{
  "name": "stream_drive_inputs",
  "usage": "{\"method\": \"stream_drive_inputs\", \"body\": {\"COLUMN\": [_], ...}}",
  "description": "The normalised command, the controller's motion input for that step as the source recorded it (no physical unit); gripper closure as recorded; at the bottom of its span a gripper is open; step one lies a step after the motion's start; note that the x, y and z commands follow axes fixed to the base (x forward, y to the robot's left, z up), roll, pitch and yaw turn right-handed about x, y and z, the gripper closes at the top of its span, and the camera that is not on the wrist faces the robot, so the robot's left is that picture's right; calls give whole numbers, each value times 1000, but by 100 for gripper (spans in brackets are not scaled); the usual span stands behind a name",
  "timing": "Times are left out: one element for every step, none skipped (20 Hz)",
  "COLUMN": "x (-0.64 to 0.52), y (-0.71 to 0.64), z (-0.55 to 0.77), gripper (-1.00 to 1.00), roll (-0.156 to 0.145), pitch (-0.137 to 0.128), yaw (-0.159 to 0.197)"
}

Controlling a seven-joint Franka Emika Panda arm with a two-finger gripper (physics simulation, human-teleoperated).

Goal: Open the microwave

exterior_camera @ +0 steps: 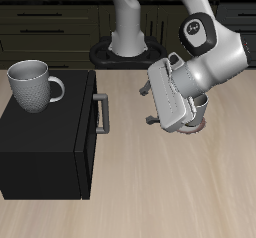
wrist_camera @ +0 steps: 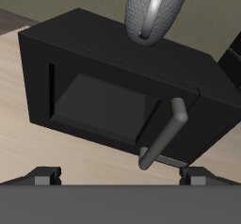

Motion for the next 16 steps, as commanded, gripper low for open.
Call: {"method": "stream_drive_inputs", "body": {"x": [-77, -151, -77, -164, -77, -32, 92, -232, -111, -202, -16, -152, -203, -283, -259, 129], "y": [-292, -559, -216, -403, -372, -327, 190, -690, -239, -464, -336, -347, -343, -328, -273, 190], "z": [-119, -238, -56, -156, -131, -138, -14, -292, -126, -168, -241, -260, -316, -316, -223, 31], "gripper": [-100, -100, -100, -100, -100, -100, -100, -100, -100, -100, -100, -100, -100, -100, -100, -100], "roll": [-54, -75, -38, -79, -79, -21, 0, -61, -62, -64, -34, -30, -36, -29, -80, 0], "pitch": [40, 99, -1, 13, 60, 53, 0, 98, 56, 24, 77, 80, 102, 96, -27, 0], "yaw": [-50, -80, -19, 17, -40, -44, 0, -76, -64, -47, -44, -84, -64, -95, -7, 0]}}
